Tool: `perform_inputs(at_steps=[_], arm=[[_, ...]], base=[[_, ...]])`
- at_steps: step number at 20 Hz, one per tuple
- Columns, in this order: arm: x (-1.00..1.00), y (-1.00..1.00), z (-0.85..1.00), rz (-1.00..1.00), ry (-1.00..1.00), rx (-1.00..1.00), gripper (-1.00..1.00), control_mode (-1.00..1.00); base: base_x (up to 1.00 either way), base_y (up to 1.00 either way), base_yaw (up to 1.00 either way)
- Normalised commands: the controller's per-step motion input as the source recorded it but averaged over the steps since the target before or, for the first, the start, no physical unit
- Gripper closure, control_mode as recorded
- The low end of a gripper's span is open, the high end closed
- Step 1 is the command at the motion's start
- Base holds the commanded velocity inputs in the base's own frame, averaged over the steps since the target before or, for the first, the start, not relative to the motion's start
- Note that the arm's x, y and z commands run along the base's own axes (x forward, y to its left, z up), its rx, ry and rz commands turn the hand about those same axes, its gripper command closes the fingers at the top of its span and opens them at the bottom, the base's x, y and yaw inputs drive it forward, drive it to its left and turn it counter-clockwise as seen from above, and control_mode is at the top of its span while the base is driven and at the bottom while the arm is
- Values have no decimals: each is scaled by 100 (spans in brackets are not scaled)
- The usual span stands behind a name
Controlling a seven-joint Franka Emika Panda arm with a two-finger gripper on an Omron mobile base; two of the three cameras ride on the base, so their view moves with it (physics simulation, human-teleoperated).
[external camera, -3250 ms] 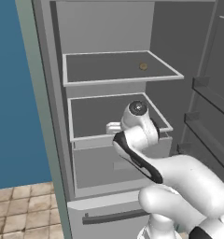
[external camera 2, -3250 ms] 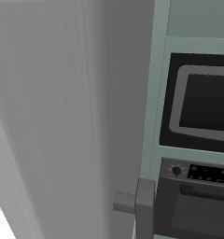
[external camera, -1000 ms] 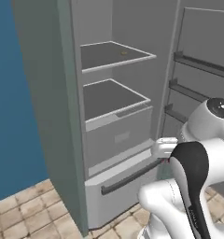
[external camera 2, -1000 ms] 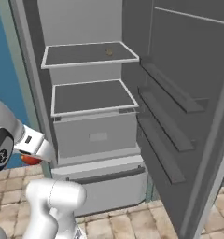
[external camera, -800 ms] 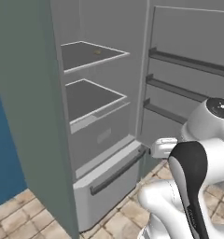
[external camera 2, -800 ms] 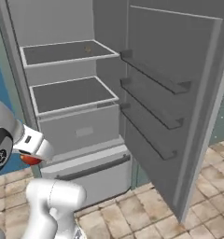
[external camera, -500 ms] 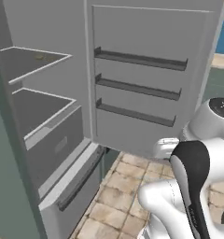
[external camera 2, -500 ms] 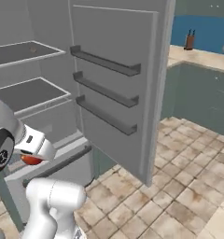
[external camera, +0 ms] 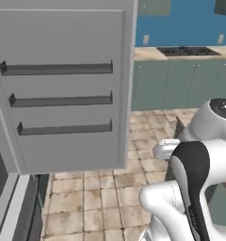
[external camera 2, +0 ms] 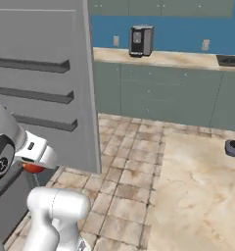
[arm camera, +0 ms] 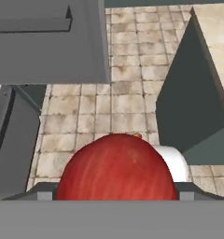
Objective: Grab the onion and garlic from the fridge, place them in the blender, close the lid, and turn on the blender to create a marinade.
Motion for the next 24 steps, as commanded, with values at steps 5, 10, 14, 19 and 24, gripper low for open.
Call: perform_inputs(at_steps=[5,10,14,19,24], arm=[[0,0,0,0,0,0,100,100],[0,0,0,0,0,0,100,100],[0,0,0,0,0,0,100,100],[0,0,0,0,0,0,100,100],[0,0,0,0,0,0,100,100]], base=[[-9,-32,-72],[-24,-28,-71],[7,-19,-53],[46,0,-12],[48,0,6]])
